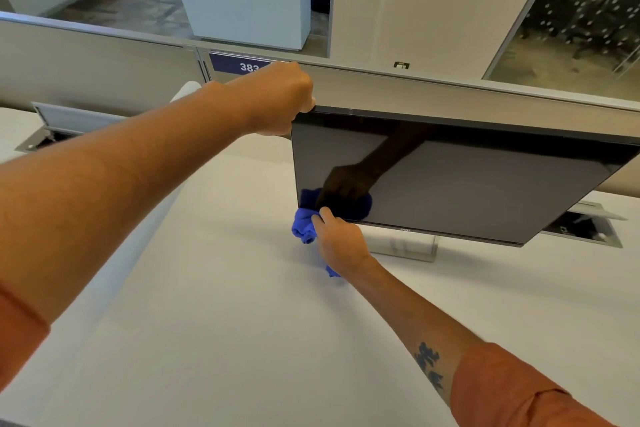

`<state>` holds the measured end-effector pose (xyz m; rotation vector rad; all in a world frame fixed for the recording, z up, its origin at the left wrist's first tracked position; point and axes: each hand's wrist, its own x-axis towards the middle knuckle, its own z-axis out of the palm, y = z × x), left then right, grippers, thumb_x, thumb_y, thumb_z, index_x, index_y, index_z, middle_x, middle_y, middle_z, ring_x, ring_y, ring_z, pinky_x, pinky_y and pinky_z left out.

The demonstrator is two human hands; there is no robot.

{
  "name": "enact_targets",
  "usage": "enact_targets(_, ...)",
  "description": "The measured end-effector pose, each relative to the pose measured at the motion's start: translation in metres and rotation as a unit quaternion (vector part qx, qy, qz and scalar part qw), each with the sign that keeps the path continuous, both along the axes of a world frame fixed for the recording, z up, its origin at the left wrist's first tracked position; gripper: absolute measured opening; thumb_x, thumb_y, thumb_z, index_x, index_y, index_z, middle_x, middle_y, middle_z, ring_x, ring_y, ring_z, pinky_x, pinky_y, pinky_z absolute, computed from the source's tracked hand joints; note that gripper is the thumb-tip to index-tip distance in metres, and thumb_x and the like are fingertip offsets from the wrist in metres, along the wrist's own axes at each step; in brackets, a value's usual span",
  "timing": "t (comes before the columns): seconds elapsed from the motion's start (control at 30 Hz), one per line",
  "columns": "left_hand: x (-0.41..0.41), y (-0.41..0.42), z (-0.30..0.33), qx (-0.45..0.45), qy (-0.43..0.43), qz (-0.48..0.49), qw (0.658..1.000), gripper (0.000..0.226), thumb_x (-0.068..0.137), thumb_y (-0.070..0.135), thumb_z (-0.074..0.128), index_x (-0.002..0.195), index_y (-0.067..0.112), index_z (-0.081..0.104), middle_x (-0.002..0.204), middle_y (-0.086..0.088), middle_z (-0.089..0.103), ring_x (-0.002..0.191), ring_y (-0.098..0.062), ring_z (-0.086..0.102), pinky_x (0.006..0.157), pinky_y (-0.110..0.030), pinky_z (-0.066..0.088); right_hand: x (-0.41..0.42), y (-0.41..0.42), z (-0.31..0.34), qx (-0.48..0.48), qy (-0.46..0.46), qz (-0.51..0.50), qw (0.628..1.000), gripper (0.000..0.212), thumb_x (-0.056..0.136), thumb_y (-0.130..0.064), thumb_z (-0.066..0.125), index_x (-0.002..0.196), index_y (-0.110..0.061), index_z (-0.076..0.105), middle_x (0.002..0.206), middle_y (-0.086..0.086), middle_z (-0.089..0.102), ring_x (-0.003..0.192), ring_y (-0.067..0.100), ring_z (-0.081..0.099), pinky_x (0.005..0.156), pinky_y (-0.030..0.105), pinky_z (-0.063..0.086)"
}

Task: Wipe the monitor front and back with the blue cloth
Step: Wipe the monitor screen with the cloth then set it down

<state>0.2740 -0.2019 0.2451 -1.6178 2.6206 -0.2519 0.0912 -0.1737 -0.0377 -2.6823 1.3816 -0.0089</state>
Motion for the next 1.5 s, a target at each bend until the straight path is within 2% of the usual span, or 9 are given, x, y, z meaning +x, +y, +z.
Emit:
enact_targets(0.1, 0.0, -0.001, 0.002, 0.001, -0.018, 0.001, 1.0, 0.013, 0.083, -0.004, 0.072, 0.095, -0.002, 0.076, 0.07, -0.015, 0.066, 0.059, -0.027, 0.061, 0.063, -0.034, 0.055, -0.027, -0.004, -0.006, 0.008, 0.01, -0.017, 1.0, 0.043, 0.102, -0.014, 0.064, 0.143, -0.014, 0.052, 0.139, 0.008, 0.048, 0.085, 0.02, 0.06, 0.077, 0.035, 0.056)
enact_targets(0.4, 0.001, -0.005, -0.001, 0.006, -0.002, -0.001, 1.0, 0.016, 0.087, 0.0, 0.07, 0.101, -0.002, 0.077, 0.062, -0.01, 0.06, 0.047, -0.017, 0.045, 0.06, -0.028, 0.04, -0.145, 0.0, -0.007, -0.031, 0.058, -0.098, 0.993, 0.041, 0.108, -0.023, 0.055, 0.148, -0.019, 0.053, 0.149, 0.006, 0.047, 0.085, 0.019, 0.066, 0.073, 0.032, 0.061)
enact_targets(0.6, 0.0, -0.001, 0.001, 0.0, 0.008, -0.024, 1.0, 0.027, 0.076, -0.013, 0.074, 0.101, -0.004, 0.077, 0.047, 0.007, 0.028, 0.04, -0.004, 0.023, 0.052, -0.02, 0.025, -0.223, 0.003, 0.002, -0.018, 0.074, -0.2, 0.977, 0.041, 0.107, -0.027, 0.058, 0.148, -0.024, 0.054, 0.15, 0.002, 0.046, 0.083, 0.019, 0.066, 0.075, 0.028, 0.059)
enact_targets(0.77, -0.001, 0.002, 0.003, -0.006, -0.007, -0.023, 1.0, 0.042, 0.066, -0.021, 0.077, 0.105, -0.004, 0.077, 0.05, -0.015, 0.061, 0.043, -0.019, 0.033, 0.052, -0.016, 0.022, -0.295, 0.008, 0.012, -0.015, 0.058, -0.315, 0.947, 0.029, 0.104, -0.022, 0.062, 0.133, -0.017, 0.064, 0.134, 0.004, 0.053, 0.069, 0.02, 0.058, 0.065, 0.029, 0.052)
enact_targets(0.93, 0.0, -0.002, 0.001, -0.006, -0.006, -0.007, 1.0, 0.04, 0.068, -0.019, 0.076, 0.105, -0.002, 0.077, 0.056, -0.015, 0.066, 0.044, -0.019, 0.034, 0.054, -0.02, 0.029, -0.35, 0.008, 0.023, 0.001, 0.045, -0.421, 0.906, 0.033, 0.102, -0.022, 0.066, 0.133, -0.014, 0.059, 0.123, 0.004, 0.053, 0.068, 0.019, 0.059, 0.066, 0.029, 0.046)
enact_targets(1.1, 0.001, -0.003, -0.001, -0.006, -0.005, -0.007, 1.0, 0.043, 0.065, -0.022, 0.075, 0.102, -0.002, 0.078, 0.054, -0.016, 0.065, 0.042, -0.02, 0.035, 0.052, -0.018, 0.024, -0.359, 0.012, 0.027, 0.026, 0.009, -0.463, 0.886, 0.035, 0.102, -0.019, 0.066, 0.134, -0.011, 0.055, 0.118, 0.005, 0.057, 0.075, 0.021, 0.064, 0.073, 0.033, 0.053)
enact_targets(1.23, 0.0, -0.003, -0.001, -0.01, 0.005, 0.011, 1.0, 0.044, 0.065, -0.022, 0.073, 0.103, 0.0, 0.078, 0.058, -0.017, 0.068, 0.044, -0.022, 0.034, 0.051, -0.018, 0.023, -0.327, 0.022, 0.019, 0.064, 0.02, -0.354, 0.933, 0.032, 0.106, -0.02, 0.059, 0.138, -0.018, 0.058, 0.131, 0.002, 0.056, 0.087, 0.019, 0.065, 0.086, 0.03, 0.059)
enact_targets(1.4, -0.001, -0.001, -0.002, -0.005, 0.003, 0.018, 1.0, 0.045, 0.067, -0.021, 0.073, 0.107, 0.0, 0.077, 0.061, -0.018, 0.07, 0.044, -0.021, 0.036, 0.053, -0.019, 0.025, -0.307, 0.026, 0.015, 0.029, -0.118, -0.455, 0.882, 0.018, 0.103, -0.013, 0.06, 0.119, -0.008, 0.065, 0.114, 0.008, 0.057, 0.082, 0.023, 0.063, 0.075, 0.033, 0.054)
enact_targets(1.5, -0.001, -0.001, -0.001, -0.002, 0.005, 0.02, 1.0, 0.046, 0.068, -0.022, 0.071, 0.108, -0.001, 0.076, 0.061, -0.018, 0.07, 0.043, -0.02, 0.036, 0.054, -0.02, 0.029, -0.294, 0.025, 0.012, 0.06, -0.131, -0.407, 0.902, 0.012, 0.103, -0.01, 0.06, 0.113, -0.005, 0.066, 0.115, 0.008, 0.057, 0.083, 0.022, 0.06, 0.075, 0.03, 0.051)
